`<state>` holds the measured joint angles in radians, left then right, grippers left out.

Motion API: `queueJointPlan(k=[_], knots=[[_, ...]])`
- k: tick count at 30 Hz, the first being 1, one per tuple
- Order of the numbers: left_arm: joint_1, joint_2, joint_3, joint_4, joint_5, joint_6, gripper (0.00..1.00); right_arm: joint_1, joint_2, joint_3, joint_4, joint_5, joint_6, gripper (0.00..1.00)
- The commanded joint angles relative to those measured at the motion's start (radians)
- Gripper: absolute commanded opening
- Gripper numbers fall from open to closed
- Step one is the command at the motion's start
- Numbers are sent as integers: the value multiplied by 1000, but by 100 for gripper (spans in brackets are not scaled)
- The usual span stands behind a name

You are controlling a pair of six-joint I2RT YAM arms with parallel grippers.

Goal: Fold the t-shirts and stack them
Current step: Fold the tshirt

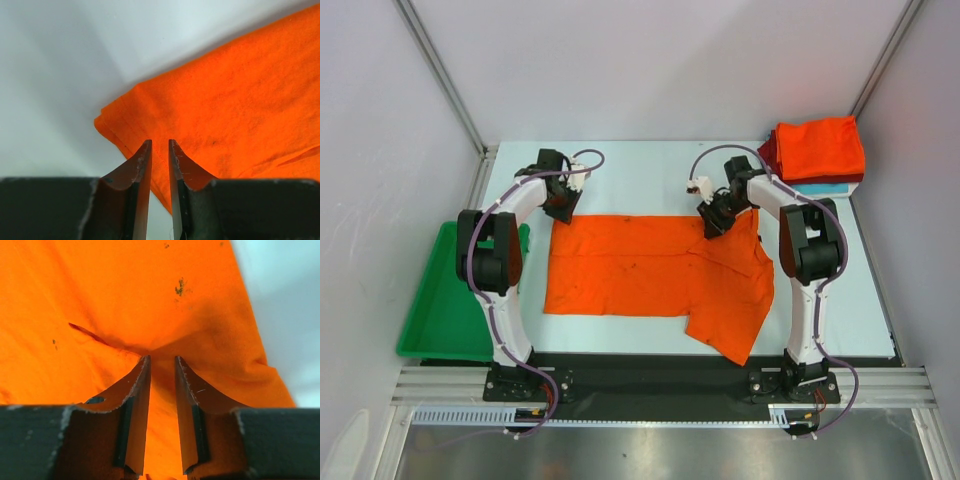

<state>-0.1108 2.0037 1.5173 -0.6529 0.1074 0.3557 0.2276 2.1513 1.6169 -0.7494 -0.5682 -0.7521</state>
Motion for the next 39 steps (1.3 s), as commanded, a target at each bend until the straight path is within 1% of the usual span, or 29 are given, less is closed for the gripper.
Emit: queueJointPlan(k=[1, 4, 7, 11, 12, 13, 16, 18, 19, 20, 22, 23, 27, 29, 32, 33, 34, 37, 39], knots=[[2, -36, -8, 22, -8, -17, 24, 19, -28, 20, -28, 7, -41, 29], [2, -40, -5, 29, -8, -14, 24, 38, -62, -25, -48, 13, -55, 27], [2, -45, -2, 38, -11, -9, 24, 70, -131, -80, -82, 16, -62, 25], [2, -52, 4, 38, -3, -4, 24, 131, -266, -166, -125, 14, -33, 24], [2, -54, 4, 44, -3, 0, 24, 144, -342, -211, -122, 21, -24, 24], [2, -56, 4, 51, -3, 2, 24, 153, -373, -227, -119, 22, -12, 24], [2, -30, 29, 49, -14, -4, 24, 139, -435, -273, -104, 45, 8, 24], [2, 10, 79, 26, -12, -14, 25, 104, -403, -275, -79, 56, 17, 25], [2, 18, 90, 13, -11, -20, 25, 83, -381, -246, -73, 54, 20, 25], [2, 26, 99, 13, -9, -21, 25, 29, -358, -226, -64, 53, 28, 25], [0, 44, 113, 10, -17, -18, 26, -23, -280, -174, -53, 56, 48, 25], [0, 50, 116, 9, -26, -15, 26, -65, -254, -123, -44, 57, 49, 25], [0, 76, 119, -10, -18, 8, 30, -134, -163, -19, -45, 82, 33, 31], [0, 90, 121, -14, -18, 6, 30, -155, -127, 14, -39, 77, 40, 32], [0, 96, 112, -7, -32, 2, 30, -178, -96, 57, -25, 83, 40, 37], [2, 101, 109, -4, -38, 5, 31, -180, -91, 70, -22, 90, 43, 41], [2, 105, 107, -2, -46, 5, 31, -186, -87, 75, -19, 94, 43, 43], [0, 130, 115, -2, -63, 11, 32, -191, -64, 86, -10, 93, 51, 44], [0, 167, 145, -11, -67, 8, 32, -189, -41, 89, -7, 99, 51, 45]])
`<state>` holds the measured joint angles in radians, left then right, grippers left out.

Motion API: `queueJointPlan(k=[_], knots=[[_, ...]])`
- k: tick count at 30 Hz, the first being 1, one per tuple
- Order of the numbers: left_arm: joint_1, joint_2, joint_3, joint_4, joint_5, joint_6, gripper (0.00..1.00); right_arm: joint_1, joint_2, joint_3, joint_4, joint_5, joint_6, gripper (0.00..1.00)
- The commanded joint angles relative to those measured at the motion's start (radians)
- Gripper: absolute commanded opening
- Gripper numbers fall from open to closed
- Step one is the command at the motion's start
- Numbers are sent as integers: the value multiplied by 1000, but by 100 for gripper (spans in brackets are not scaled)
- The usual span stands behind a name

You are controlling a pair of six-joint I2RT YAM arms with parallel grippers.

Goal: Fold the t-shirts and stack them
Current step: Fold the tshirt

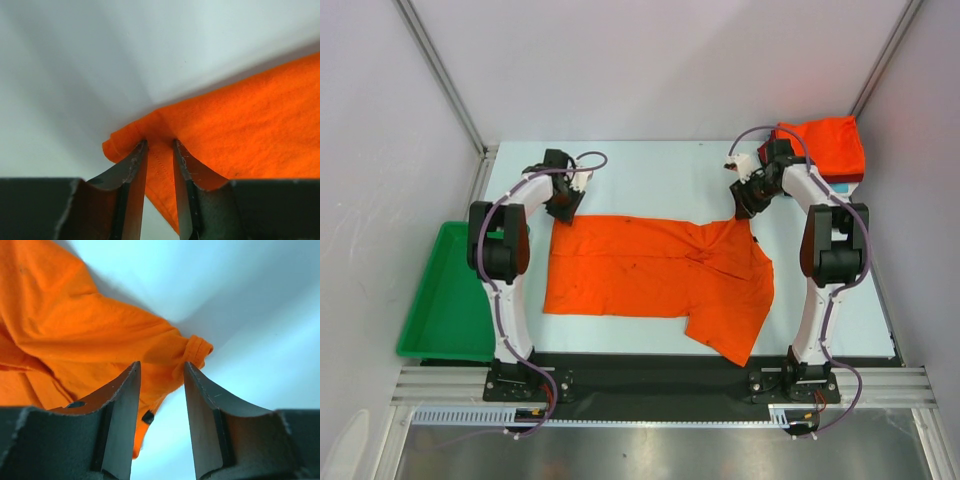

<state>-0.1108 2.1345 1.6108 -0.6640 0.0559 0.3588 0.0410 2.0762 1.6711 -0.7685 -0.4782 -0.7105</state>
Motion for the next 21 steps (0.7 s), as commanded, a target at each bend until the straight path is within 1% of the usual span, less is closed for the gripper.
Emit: queueJointPlan(k=[1, 9, 15, 21], knots=[[0, 45, 61, -2, -24, 3, 32, -6, 41, 32, 18, 13, 14, 45], [2, 91, 77, 6, -53, -3, 31, -32, 105, 41, 69, 73, 28, 46], [2, 127, 90, 10, -117, -14, 27, -32, 151, 85, 92, 127, 37, 45], [10, 172, 129, 7, -142, -15, 26, -33, 173, 128, 123, 174, 66, 45]])
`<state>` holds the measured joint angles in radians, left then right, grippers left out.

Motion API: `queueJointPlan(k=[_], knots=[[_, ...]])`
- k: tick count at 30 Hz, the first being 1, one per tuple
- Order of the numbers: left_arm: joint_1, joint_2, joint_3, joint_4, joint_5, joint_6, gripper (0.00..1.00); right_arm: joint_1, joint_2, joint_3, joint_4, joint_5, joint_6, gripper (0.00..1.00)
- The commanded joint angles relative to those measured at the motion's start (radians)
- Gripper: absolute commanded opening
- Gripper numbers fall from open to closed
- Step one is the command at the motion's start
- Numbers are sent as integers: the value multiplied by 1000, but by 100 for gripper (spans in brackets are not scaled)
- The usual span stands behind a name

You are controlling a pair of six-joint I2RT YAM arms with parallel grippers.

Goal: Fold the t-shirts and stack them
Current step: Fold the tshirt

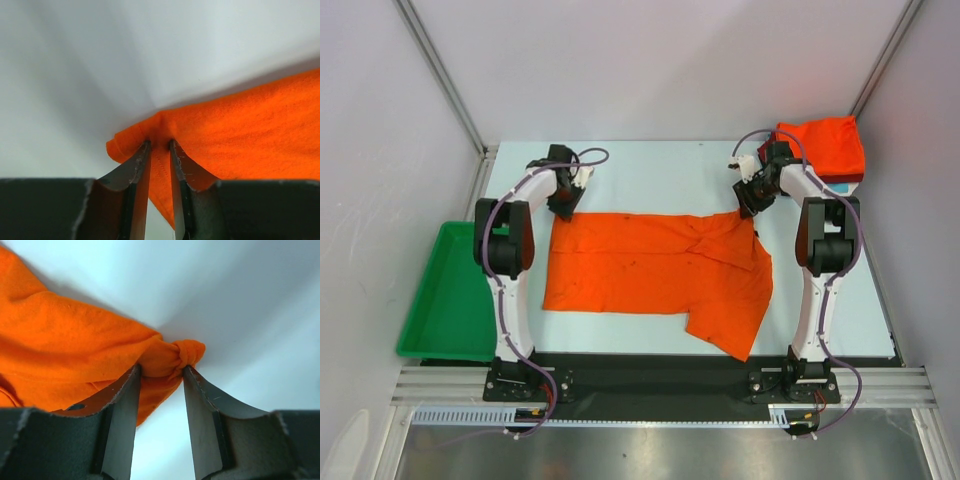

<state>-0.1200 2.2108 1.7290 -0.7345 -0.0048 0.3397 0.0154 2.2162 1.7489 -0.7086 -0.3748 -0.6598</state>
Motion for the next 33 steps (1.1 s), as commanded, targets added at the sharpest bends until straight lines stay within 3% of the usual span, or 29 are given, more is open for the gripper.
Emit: queueJointPlan(k=[1, 18, 28, 33], knots=[[20, 104, 17, 80, -87, 5, 26, -8, 36, 57, 63, 73, 14, 45], [20, 213, 306, 115, -207, 41, 29, -8, 207, 314, 143, 166, 65, 45], [-99, -57, 258, 176, -268, 33, 39, 0, -58, 273, 126, 70, 88, 48], [-155, -189, 98, 141, -229, 13, 39, 35, -210, 169, 98, -4, 77, 49]])
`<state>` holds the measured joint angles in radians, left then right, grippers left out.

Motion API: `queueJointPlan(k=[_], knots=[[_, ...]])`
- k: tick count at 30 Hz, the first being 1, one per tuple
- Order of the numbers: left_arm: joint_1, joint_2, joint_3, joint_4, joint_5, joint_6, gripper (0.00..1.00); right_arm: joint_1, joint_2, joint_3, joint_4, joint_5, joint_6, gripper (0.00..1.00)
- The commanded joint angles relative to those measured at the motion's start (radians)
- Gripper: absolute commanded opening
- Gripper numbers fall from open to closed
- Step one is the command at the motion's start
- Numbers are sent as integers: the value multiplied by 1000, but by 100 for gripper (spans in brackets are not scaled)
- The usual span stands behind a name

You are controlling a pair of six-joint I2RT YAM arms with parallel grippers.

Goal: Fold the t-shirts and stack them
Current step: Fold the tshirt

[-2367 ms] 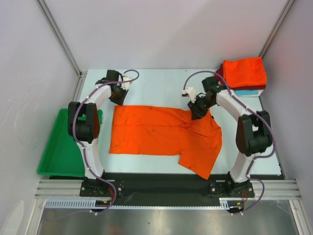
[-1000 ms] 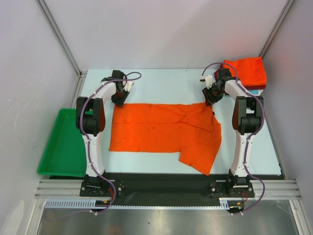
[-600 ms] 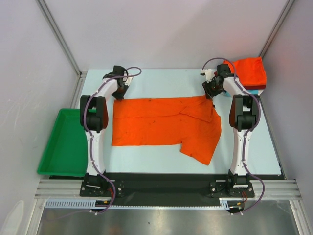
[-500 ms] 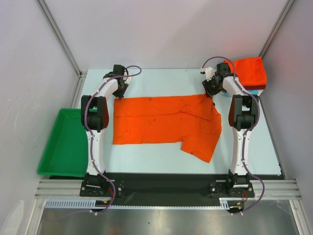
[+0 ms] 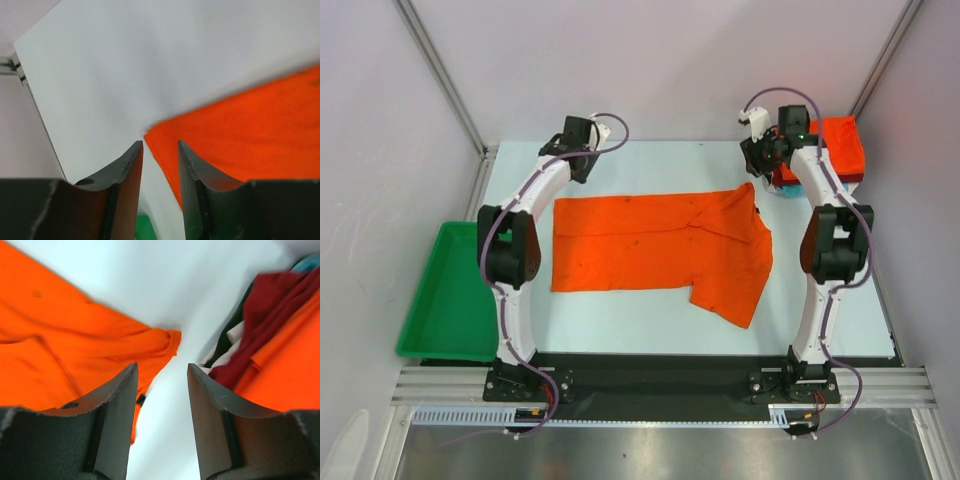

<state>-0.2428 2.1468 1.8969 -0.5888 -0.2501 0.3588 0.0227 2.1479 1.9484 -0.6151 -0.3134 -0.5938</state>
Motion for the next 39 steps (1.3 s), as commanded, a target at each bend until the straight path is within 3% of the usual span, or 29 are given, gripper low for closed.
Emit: queueJointPlan(k=[1, 5, 11, 20, 39], knots=[[-32, -140, -108, -17, 32, -24, 39, 37, -154, -63, -6, -96, 6, 50], [-20, -186, -313, -13, 92, -43, 37, 69, -163, -101, -159, -220, -86, 50], [34, -154, -386, 9, 114, -47, 34, 103, -34, -22, -336, -358, -176, 52], [77, -97, -381, 14, 101, -34, 32, 129, 134, 102, -345, -339, -210, 55], [76, -64, -374, 15, 81, -32, 32, 174, 262, 162, -313, -320, -190, 52]])
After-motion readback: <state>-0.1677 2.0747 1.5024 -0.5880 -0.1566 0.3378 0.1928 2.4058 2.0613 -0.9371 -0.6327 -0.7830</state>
